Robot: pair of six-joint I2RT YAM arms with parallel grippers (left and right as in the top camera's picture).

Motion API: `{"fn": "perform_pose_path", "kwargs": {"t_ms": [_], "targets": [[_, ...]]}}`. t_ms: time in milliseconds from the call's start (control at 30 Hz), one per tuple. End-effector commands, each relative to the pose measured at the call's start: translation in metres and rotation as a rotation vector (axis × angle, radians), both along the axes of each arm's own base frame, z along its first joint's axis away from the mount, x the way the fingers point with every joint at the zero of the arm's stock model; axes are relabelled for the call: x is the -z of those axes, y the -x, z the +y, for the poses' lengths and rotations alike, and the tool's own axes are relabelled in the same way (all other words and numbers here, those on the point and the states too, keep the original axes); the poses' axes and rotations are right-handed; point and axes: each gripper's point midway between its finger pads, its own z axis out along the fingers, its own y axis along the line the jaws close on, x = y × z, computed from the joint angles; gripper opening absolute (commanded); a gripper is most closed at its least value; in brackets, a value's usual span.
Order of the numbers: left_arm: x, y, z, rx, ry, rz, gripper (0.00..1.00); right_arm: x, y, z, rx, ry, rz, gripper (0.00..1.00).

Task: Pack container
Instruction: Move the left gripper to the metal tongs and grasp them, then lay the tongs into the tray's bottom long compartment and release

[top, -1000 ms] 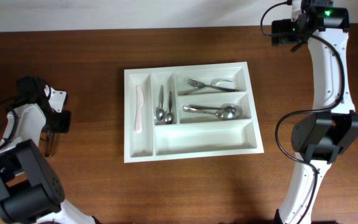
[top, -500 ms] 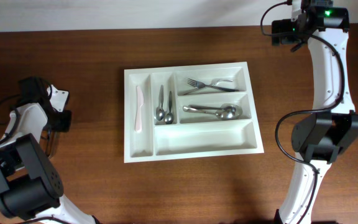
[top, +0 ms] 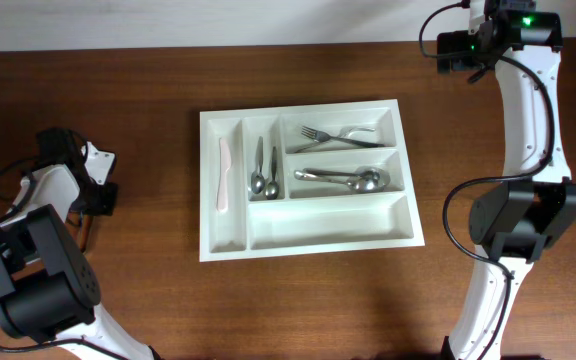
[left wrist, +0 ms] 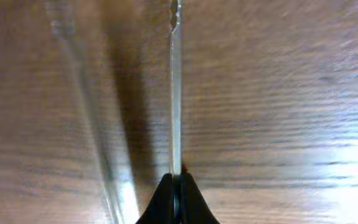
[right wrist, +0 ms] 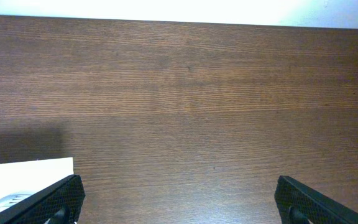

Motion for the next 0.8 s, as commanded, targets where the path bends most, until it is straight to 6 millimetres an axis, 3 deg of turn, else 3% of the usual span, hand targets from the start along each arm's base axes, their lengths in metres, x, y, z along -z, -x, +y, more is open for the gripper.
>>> {"fn": "perform_pose_path", "kwargs": {"t_ms": [0,133,233,300,367,400,567,633,767], "targets": [[-0.017,-0.008,0.016,-0.016,-0.071,-0.016,0.02,-0.01,0.0,-0.005,0.022,0.006,-0.022,0.99],[-0.088,-0.042,0.016,-0.015,-0.126,-0.187,0.02,-0.01,0.0,-0.005,0.022,0.006,-0.022,0.99],[-0.144,-0.064,0.001,0.029,-0.164,-0.315,0.02,-0.01,0.0,-0.005,0.022,0.006,-0.022,0.99],[-0.188,-0.078,-0.039,0.12,-0.145,-0.419,0.02,-0.01,0.0,-0.005,0.022,0.006,-0.022,0.99],[-0.203,-0.082,-0.065,0.177,-0.127,-0.462,0.02,-0.01,0.0,-0.005,0.022,0.006,-0.022,0.99],[-0.214,-0.084,-0.096,0.247,-0.094,-0.495,0.02,-0.01,0.0,-0.005,0.022,0.006,-0.023,0.99],[-0.21,-0.07,-0.205,0.494,0.088,-0.459,0.02,-0.01,0.0,-0.005,0.022,0.006,-0.023,0.99],[-0.202,-0.05,-0.257,0.615,0.168,-0.402,0.02,-0.01,0.0,-0.005,0.022,0.006,-0.023,0.99],[-0.192,-0.017,-0.324,0.784,0.227,-0.328,0.02,-0.01,0.0,-0.005,0.022,0.006,-0.022,0.99]]}}
